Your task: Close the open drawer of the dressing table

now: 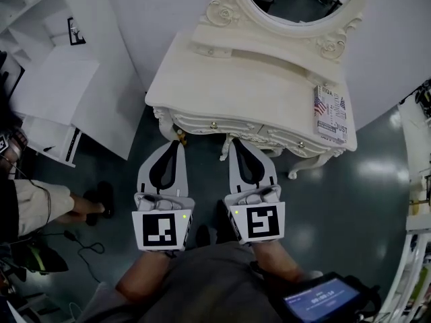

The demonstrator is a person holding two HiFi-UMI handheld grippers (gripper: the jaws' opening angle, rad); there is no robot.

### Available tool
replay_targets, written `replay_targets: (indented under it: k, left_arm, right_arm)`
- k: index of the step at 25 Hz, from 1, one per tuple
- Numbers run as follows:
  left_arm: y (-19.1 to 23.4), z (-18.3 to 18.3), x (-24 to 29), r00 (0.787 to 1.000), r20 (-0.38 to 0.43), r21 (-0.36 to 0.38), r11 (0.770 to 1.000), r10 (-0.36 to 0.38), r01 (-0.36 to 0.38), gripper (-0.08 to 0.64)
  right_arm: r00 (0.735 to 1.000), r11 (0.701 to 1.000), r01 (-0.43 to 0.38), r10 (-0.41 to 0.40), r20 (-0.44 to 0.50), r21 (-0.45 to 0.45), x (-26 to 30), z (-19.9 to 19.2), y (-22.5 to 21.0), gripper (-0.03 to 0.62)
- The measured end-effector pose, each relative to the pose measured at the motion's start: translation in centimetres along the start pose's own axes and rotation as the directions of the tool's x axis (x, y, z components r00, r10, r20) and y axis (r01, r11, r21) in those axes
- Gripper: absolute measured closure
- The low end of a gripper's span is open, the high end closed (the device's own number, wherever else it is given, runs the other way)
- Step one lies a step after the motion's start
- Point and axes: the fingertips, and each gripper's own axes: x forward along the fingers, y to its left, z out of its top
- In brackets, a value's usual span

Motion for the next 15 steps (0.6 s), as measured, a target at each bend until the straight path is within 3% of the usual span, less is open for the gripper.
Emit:
replay_targets:
  k: [15]
  left_arm:
    - [-0.7,0.1,-0.8,1.0,0.01,0.01,1.0,-0.022,0.022,0.545]
  right_arm:
    - [1.0,1.0,0.014,-0.014,0.012,-0.015,-1.1,0.4,0.3,0.578]
